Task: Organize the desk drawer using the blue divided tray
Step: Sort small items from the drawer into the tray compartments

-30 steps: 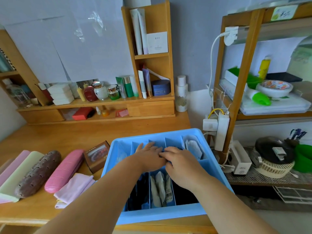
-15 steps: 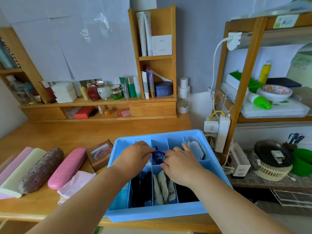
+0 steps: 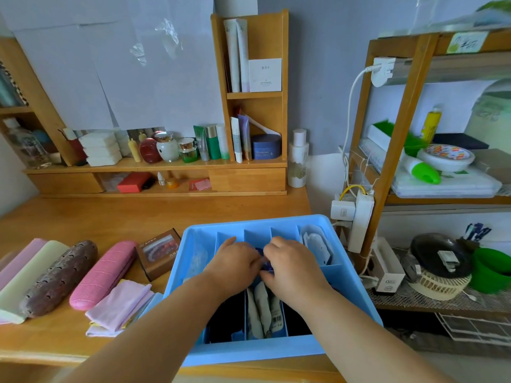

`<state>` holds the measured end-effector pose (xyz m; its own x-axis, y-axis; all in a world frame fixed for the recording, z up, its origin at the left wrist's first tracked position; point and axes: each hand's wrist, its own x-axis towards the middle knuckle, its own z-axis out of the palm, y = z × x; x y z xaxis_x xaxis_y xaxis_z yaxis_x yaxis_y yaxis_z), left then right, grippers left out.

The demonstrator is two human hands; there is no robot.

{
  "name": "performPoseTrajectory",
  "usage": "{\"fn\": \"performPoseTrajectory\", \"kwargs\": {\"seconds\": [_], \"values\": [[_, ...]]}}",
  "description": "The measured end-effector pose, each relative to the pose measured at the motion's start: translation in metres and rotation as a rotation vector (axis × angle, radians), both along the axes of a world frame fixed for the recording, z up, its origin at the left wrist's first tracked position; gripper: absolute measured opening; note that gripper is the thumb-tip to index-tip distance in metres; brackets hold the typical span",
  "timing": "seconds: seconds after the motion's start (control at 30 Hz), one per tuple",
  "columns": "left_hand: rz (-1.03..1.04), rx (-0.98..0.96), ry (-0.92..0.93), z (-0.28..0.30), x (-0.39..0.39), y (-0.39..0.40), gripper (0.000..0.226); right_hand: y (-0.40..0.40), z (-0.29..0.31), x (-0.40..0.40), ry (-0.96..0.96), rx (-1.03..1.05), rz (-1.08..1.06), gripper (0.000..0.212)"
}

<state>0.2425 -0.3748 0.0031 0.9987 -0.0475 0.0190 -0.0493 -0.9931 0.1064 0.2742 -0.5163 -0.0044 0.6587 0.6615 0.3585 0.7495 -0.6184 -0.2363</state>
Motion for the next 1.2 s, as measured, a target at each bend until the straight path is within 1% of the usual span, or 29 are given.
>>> {"fn": "performPoseTrajectory", "kwargs": {"seconds": [0.1, 0.2, 0.27, 0.3, 0.37, 0.43, 0.5, 0.57, 0.67, 0.77, 0.83, 0.9, 1.0, 1.07, 1.13, 1.2], "values": [[-0.115, 0.033, 0.059, -0.003, -0.011, 0.008, 0.039, -0.001, -0.005, 0.002, 0.033, -0.009, 0.018, 0.022], [-0.147, 0.041, 0.058, 0.005, -0.017, 0.004, 0.036, -0.002, -0.007, 0.005, 0.094, -0.075, 0.019, 0.024], [-0.127, 0.061, 0.020, 0.013, -0.019, 0.003, 0.032, -0.002, -0.008, 0.006, 0.070, -0.144, 0.051, 0.030], [-0.128, 0.083, 0.000, 0.016, -0.020, 0.004, 0.031, -0.002, -0.007, 0.007, 0.059, -0.166, 0.067, 0.032], [-0.157, 0.204, -0.038, 0.020, -0.018, 0.005, 0.033, -0.002, -0.006, 0.006, 0.059, -0.179, 0.074, 0.035], [-0.181, 0.317, -0.029, 0.019, -0.018, 0.008, 0.039, -0.002, -0.006, 0.006, 0.053, -0.188, 0.066, 0.035], [-0.209, 0.349, 0.000, 0.015, -0.019, 0.008, 0.044, -0.003, -0.005, 0.007, 0.059, -0.204, 0.071, 0.035], [-0.230, 0.341, 0.026, 0.012, -0.018, 0.006, 0.045, -0.003, -0.005, 0.007, 0.069, -0.230, 0.082, 0.036], [-0.155, 0.168, 0.107, 0.018, -0.015, 0.001, 0.041, -0.004, -0.004, 0.005, 0.101, -0.229, 0.089, 0.035], [-0.070, 0.060, 0.063, 0.028, -0.024, 0.003, 0.034, -0.007, 0.010, 0.002, 0.111, -0.117, 0.102, 0.028], [-0.047, -0.074, -0.031, 0.036, -0.032, 0.007, 0.026, -0.017, 0.025, 0.004, 0.152, 0.055, 0.075, 0.027], [-0.036, -0.206, -0.163, 0.046, -0.060, 0.015, 0.019, -0.025, 0.042, -0.009, 0.157, 0.149, 0.042, 0.025], [0.013, -0.365, -0.458, 0.050, -0.121, 0.027, 0.012, -0.027, 0.054, -0.053, 0.031, 0.298, 0.089, 0.015], [0.080, -0.467, -0.583, 0.041, -0.169, 0.035, 0.015, -0.023, 0.053, -0.091, -0.023, 0.347, 0.184, 0.012], [0.191, -0.545, -0.579, 0.020, -0.213, 0.043, 0.019, -0.015, 0.042, -0.128, -0.043, 0.323, 0.283, 0.014], [0.323, -0.560, -0.454, -0.012, -0.251, 0.053, 0.022, -0.006, 0.018, -0.161, -0.058, 0.250, 0.378, 0.016]]}}
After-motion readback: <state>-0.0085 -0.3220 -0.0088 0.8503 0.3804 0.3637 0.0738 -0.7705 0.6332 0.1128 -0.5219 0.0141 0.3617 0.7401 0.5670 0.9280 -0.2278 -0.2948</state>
